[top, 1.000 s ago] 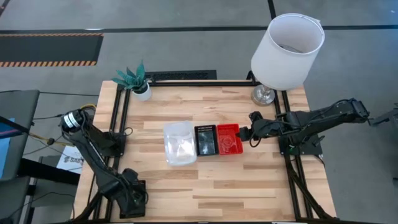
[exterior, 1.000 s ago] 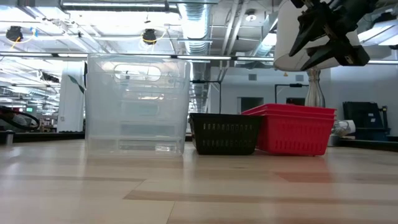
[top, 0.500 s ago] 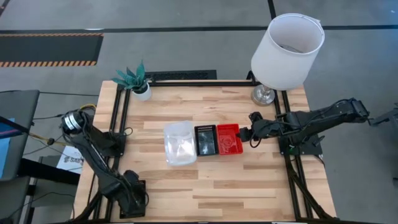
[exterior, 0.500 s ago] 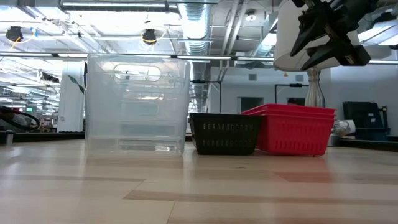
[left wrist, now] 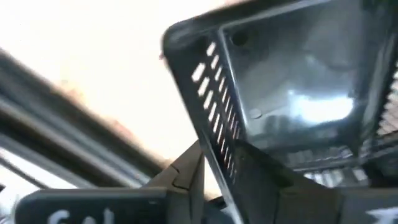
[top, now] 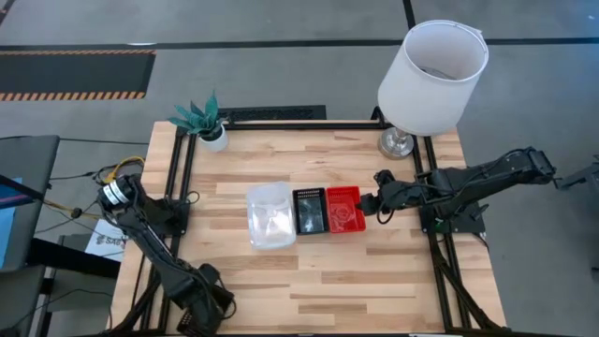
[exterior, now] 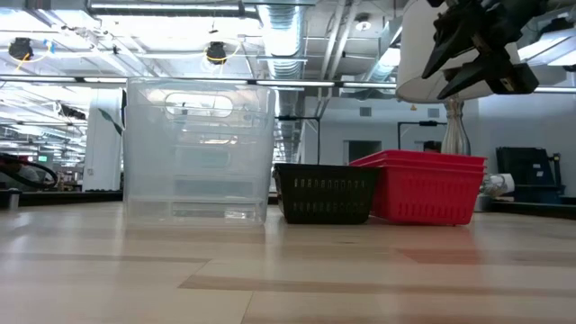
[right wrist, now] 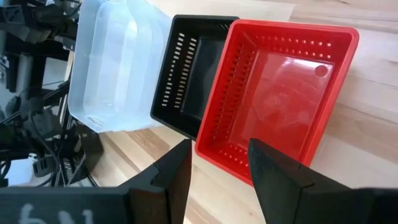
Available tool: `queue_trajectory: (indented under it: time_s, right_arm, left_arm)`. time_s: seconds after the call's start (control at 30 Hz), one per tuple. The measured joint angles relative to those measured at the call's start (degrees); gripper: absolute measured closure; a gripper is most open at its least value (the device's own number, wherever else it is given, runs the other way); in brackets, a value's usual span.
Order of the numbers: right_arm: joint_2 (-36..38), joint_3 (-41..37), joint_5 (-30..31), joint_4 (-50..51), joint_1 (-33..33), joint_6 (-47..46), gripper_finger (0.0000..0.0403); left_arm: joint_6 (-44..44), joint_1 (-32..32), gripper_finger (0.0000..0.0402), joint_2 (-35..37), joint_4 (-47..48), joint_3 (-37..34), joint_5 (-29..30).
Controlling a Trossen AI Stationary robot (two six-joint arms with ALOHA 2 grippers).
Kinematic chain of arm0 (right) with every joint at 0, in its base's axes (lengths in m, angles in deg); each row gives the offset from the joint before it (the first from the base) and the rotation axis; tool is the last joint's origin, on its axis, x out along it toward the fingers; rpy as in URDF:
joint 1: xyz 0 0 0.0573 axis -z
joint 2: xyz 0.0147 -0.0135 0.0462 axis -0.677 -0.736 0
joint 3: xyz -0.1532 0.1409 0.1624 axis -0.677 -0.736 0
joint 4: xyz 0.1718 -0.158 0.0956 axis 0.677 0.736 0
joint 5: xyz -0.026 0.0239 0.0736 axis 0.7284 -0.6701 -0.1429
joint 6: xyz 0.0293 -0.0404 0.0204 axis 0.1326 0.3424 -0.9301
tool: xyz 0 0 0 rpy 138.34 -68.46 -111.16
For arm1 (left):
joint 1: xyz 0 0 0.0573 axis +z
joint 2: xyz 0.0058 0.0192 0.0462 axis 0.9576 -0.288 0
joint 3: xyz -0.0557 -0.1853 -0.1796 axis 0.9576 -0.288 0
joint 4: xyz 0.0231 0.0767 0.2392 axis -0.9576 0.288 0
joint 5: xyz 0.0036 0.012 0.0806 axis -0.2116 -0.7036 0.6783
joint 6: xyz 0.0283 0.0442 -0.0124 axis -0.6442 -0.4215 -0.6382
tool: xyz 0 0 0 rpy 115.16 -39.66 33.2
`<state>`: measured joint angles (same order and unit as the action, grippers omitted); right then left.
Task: Stack baskets by color
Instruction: Stack the bottom black bin on the top black bin
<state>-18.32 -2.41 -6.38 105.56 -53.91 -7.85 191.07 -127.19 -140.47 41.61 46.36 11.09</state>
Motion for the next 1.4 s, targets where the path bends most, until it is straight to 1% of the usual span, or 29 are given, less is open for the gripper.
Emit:
queue_trajectory:
  time_s: [0.13, 0.27, 0.43, 0.6, 0.77, 0.87, 1.07, 1.23, 1.33, 1.4]
  right_arm:
    - [0.0, 0.0, 0.0, -0.2, 0.0, 0.0, 0.0225]
    - [0.0, 0.0, 0.0, -0.8, 0.0, 0.0, 0.0225]
    - [0.0, 0.0, 0.0, -3.0, -1.0, 0.0, 0.0229]
    - [0.0, 0.0, 0.0, -5.4, -4.2, -1.0, 0.0229]
    - [-0.1, 0.0, 0.2, -5.4, -8.8, -4.6, 0.0232]
    - [-1.4, 0.0, 1.9, -5.4, -12.1, -8.9, 0.0232]
    - [-8.5, 0.0, 4.6, -8.6, -18.3, -15.4, 0.0230]
    - [-16.0, 0.0, 7.2, -17.7, -21.3, -17.7, 0.0230]
    - [-20.5, 0.0, 9.0, -24.6, -22.3, -18.4, 0.0231]
    - [-23.6, 1.1, 10.2, -27.4, -22.7, -18.0, 0.0233]
  left_arm:
    - [0.0, 1.8, 0.0360, 0.0, -3.7, 0.2, 3.6]
    - [-0.9, 4.0, 0.0394, 0.0, -4.9, 0.3, 6.4]
    - [-5.7, 8.6, 0.0398, 0.1, -5.3, 0.3, 7.5]
    - [-12.0, 13.3, 0.0400, 0.1, -5.7, 1.2, 9.1]
    - [-17.9, 18.1, 0.0401, 0.1, -6.0, 3.1, 11.6]
    - [-19.9, 21.1, 0.0401, 0.1, -8.2, 3.5, 13.6]
    - [-20.1, 26.3, 0.0401, 0.1, -18.7, 3.6, 18.5]
    - [-18.8, 29.5, 0.0401, 0.1, -26.3, 3.6, 21.5]
    - [-16.4, 30.2, 0.0401, 0.1, -29.7, 3.6, 23.6]
    - [-14.0, 30.4, 0.0401, 0.1, -31.3, 3.6, 25.5]
